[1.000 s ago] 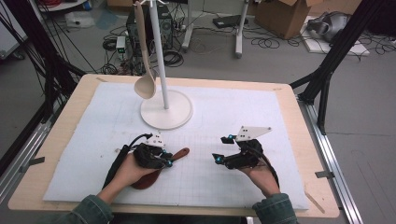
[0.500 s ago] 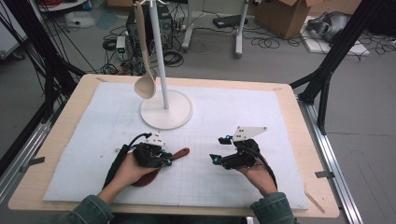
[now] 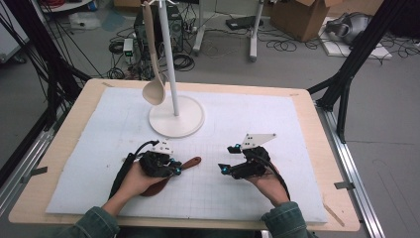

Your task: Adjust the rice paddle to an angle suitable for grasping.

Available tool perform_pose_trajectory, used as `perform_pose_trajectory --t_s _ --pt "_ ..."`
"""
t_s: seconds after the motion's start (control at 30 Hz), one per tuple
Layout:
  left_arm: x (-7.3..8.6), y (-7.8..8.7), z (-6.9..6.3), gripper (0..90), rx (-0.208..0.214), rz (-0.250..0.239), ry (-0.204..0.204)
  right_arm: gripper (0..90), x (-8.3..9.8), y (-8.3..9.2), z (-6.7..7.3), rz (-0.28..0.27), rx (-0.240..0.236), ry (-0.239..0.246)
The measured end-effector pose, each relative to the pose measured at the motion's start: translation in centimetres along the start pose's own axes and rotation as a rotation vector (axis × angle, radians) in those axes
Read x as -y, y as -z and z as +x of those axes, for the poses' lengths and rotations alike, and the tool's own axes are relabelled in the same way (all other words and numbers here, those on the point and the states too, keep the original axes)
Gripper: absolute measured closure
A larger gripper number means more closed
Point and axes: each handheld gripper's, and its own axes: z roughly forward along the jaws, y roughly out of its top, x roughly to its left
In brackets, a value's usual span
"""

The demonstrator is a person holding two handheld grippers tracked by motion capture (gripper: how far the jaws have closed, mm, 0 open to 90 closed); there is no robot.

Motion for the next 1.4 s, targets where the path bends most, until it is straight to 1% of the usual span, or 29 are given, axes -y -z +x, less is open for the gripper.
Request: perform_pose_trajectory --t_s 0.23,0.6,0.67,0.8,0.93,1.0,1.07,1.13,1.23,1.4 --pt "0.0 0.1 -0.1 77.7 0.000 0.001 -0.004 27.0 -0.1 -0.4 0.1 0.011 0.001 0.002" --pt "-0.1 0.7 -0.1 77.7 0.005 -0.030 0.002 27.0 -0.2 -1.0 0.0 0.008 -0.005 -0.013" --pt "-0.1 0.9 -0.2 77.8 0.012 -0.036 -0.001 27.0 -0.3 -1.1 0.0 0.012 -0.012 -0.025" --pt "-0.1 1.1 -0.2 77.8 0.016 -0.045 -0.011 27.0 -0.5 -1.6 -0.2 0.006 -0.016 -0.031" --pt "-0.1 1.3 -0.2 77.8 0.018 -0.064 -0.003 27.0 -0.7 -1.9 0.0 0.008 -0.030 -0.042" --pt "-0.1 1.5 -0.2 77.8 0.019 -0.069 -0.009 27.0 -0.8 -2.0 0.0 0.006 -0.031 -0.041" --pt "-0.2 1.5 -0.3 77.8 0.017 -0.077 -0.005 27.0 -0.9 -2.0 0.1 0.001 -0.032 -0.056" --pt "-0.2 1.7 -0.4 77.8 0.018 -0.081 -0.014 27.0 -0.9 -2.0 0.1 -0.003 -0.034 -0.055" --pt "-0.2 1.9 -0.5 77.9 0.018 -0.096 -0.009 27.0 -1.2 -2.0 0.3 -0.008 -0.041 -0.052" --pt "-0.2 2.3 -0.5 78.0 0.010 -0.106 -0.013 27.0 -1.6 -2.2 0.6 -0.012 -0.048 -0.050"
